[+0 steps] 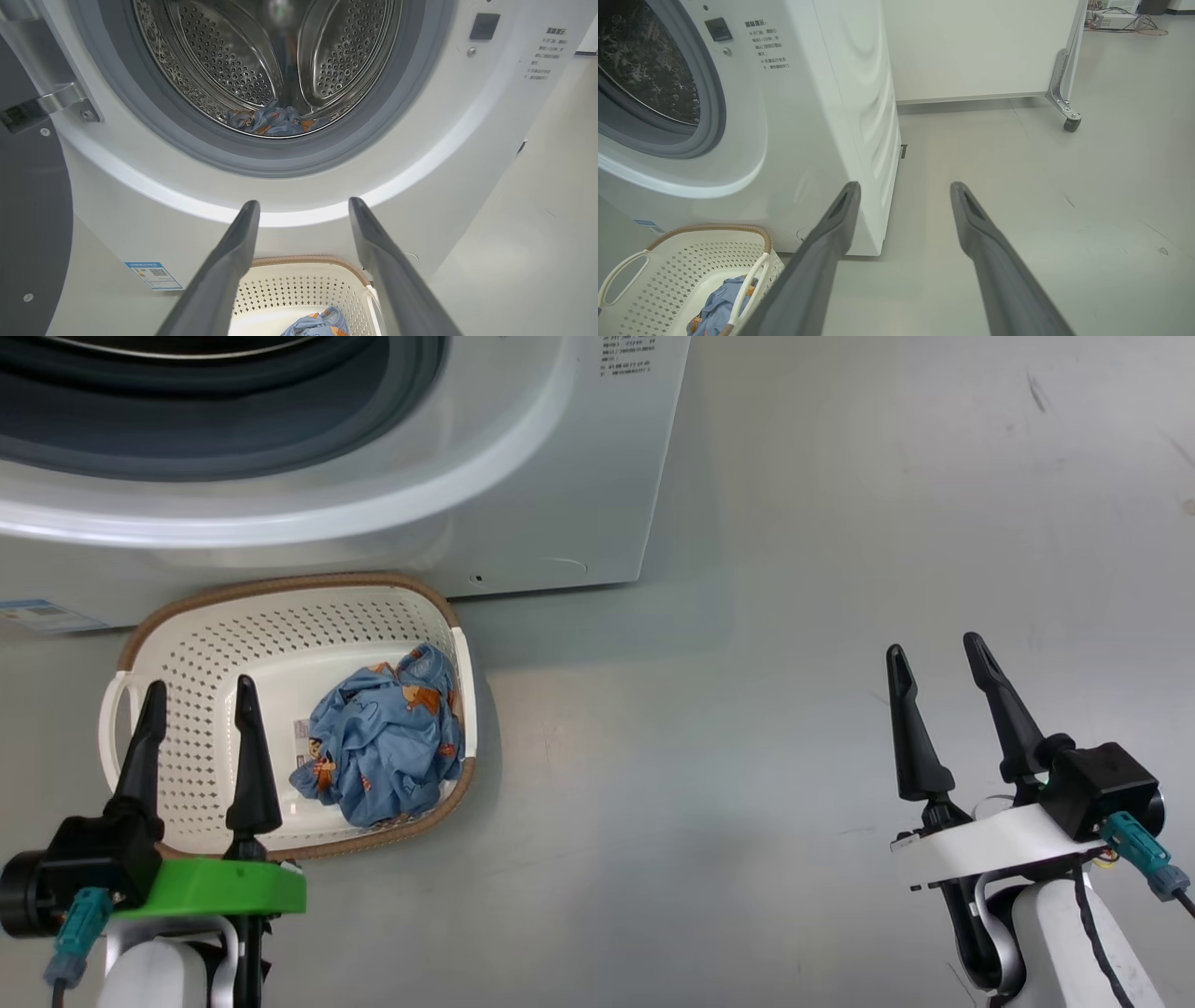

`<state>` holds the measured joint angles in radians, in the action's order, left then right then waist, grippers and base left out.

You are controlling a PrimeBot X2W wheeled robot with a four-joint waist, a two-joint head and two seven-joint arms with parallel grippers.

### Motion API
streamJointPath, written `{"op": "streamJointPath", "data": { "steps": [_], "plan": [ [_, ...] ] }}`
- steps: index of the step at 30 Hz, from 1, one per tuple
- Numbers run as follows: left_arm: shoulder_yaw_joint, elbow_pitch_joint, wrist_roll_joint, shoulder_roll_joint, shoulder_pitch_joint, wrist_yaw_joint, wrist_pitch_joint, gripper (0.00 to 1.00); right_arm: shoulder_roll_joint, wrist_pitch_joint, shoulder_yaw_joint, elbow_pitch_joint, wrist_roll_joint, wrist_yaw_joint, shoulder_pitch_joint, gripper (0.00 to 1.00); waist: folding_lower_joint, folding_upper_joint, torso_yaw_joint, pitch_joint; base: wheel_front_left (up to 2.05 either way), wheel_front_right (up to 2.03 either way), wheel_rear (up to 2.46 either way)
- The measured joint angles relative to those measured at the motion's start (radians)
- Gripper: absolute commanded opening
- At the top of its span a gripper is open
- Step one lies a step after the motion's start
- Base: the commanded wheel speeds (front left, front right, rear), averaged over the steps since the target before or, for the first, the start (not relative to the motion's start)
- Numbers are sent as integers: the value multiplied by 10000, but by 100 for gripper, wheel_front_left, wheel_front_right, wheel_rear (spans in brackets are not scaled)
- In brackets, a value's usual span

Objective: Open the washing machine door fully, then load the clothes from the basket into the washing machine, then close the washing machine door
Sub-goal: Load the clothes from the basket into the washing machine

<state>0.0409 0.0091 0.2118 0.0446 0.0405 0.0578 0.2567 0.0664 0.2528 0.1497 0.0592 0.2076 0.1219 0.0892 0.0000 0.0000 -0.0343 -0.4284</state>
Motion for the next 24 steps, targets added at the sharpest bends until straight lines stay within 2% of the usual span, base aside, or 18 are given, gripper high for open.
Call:
{"op": "streamJointPath", "data": {
  "steps": [13, 24],
  "plan": [
    [-44, 976, 249, 10, 2091, 23, -17, 100, -13, 0, 186, -364, 0, 0, 769, 100, 1, 0, -153, -1851, 0, 0, 0],
    [263, 2857, 646, 299, 3811, 67, -901, 100, -25, 0, 314, -598, 0, 0, 1593, 100, 2, 0, -398, -3362, 0, 0, 0]
  ]
}}
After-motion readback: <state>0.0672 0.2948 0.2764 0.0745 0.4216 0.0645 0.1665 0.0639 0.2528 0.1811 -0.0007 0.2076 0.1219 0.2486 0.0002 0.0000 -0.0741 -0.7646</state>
